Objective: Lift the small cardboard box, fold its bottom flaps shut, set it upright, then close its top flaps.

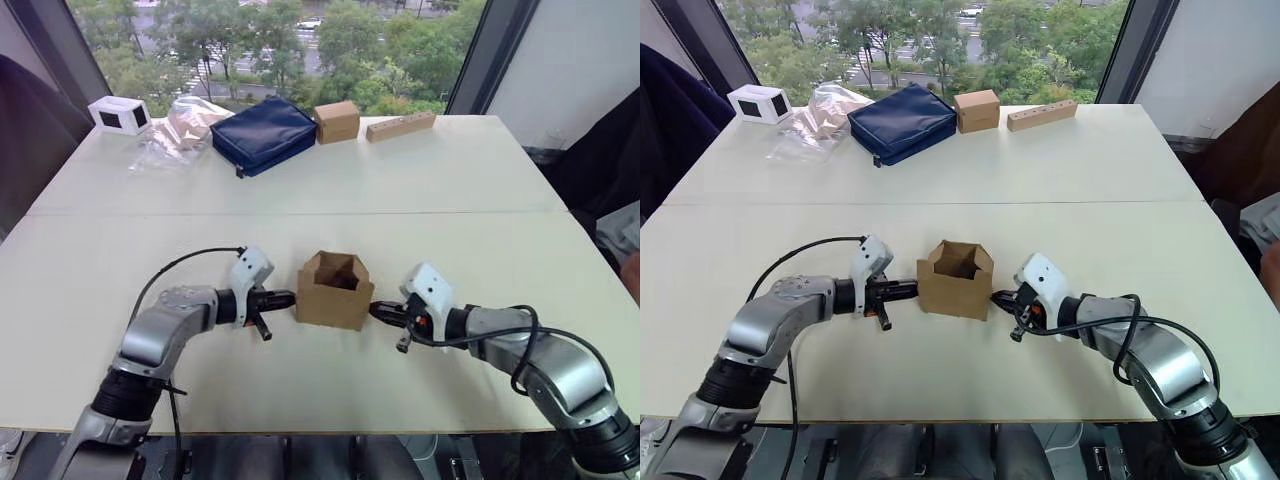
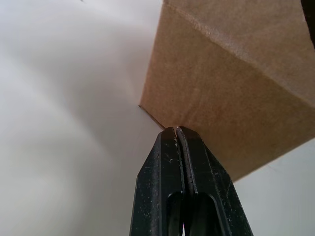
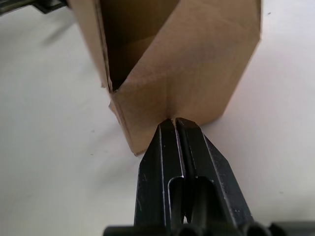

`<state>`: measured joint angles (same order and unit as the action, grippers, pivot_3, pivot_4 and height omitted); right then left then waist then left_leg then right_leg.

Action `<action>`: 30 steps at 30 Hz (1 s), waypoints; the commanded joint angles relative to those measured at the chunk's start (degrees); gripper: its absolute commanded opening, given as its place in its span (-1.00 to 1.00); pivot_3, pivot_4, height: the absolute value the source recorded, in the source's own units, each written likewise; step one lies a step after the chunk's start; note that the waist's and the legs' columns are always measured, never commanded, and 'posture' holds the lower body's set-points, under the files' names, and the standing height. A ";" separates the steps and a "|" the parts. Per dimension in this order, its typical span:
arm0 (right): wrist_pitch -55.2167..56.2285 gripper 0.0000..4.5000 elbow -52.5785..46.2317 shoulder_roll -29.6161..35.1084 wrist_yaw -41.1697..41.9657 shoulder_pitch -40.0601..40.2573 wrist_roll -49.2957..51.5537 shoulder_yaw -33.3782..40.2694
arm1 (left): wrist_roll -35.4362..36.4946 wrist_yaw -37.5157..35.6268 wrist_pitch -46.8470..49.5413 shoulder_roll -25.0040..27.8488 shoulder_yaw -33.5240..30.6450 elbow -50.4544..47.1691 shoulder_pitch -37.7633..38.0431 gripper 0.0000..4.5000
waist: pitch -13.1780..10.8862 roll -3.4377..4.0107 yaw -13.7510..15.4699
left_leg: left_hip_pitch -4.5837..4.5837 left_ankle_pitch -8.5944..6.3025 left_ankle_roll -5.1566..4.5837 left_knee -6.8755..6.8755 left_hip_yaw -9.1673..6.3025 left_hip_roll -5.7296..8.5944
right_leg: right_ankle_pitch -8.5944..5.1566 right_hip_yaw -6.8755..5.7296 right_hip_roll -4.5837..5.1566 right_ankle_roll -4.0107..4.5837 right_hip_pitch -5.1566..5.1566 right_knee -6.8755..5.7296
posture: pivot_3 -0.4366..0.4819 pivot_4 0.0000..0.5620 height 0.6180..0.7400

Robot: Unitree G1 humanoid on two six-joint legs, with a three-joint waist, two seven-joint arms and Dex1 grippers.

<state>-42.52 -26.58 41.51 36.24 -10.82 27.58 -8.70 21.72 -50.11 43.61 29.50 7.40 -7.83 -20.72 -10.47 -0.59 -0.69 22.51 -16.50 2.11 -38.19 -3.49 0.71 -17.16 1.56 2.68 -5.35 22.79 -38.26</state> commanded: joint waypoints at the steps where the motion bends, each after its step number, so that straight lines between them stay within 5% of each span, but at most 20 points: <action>1: 2.63 -1.00 0.28 -0.28 1.72 -0.77 -2.00 -0.55 | 1.29 -0.57 0.69 0.70 0.77 -3.89 0.76 -0.99 | 0.00 0.01 -0.01 | 0.00 0.00 0.00 0.00 0.00 0.00 | 0.00 0.00 0.00 0.00 0.00 0.00 | -0.05 -0.47 1.00; 14: 6.06 -1.00 3.87 -1.93 3.55 -0.71 -5.43 1.44 | 3.40 1.93 2.40 2.17 -4.49 -3.11 0.84 -0.99 | 0.00 0.00 -0.01 | 0.00 0.00 0.00 0.00 0.00 0.00 | 0.00 0.00 0.01 0.00 0.00 0.00 | -0.05 -0.47 1.00; 17: 6.30 -1.00 4.02 -1.50 4.13 -0.70 -5.21 2.94 | 4.82 2.09 -5.52 0.35 -9.74 -2.16 1.50 -0.99 | 0.00 0.00 -0.02 | -0.01 0.00 0.00 0.00 0.00 -0.01 | 0.00 0.00 0.01 0.00 0.00 0.00 | -0.05 -0.47 1.00; 23: 5.92 -1.00 3.28 1.64 8.07 -2.43 -1.68 9.61 | 10.51 -5.91 -1.26 4.46 -11.51 3.20 -5.52 -0.99 | 0.00 0.00 0.16 | -0.03 0.00 0.01 0.00 -0.02 0.02 | 0.00 -0.05 0.00 0.00 -0.06 0.04 | -0.05 -0.47 1.00; 30: 2.29 -1.00 2.29 0.84 10.73 -8.30 4.74 12.26 | 9.64 -12.75 -4.06 6.06 -6.17 3.01 -10.77 -0.99 | 0.00 0.01 -0.22 | -0.06 0.00 0.00 0.06 -0.01 0.04 | 0.00 -0.04 0.00 0.00 -0.05 0.05 | -0.05 -0.47 1.00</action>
<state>-39.51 -22.34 42.75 46.43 -18.25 30.43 3.24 30.64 -60.72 40.12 34.88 0.31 -3.71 -30.42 -10.47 -0.58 -0.92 22.46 -16.51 2.11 -38.12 -3.49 0.73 -17.16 1.53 2.68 -5.35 22.75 -38.20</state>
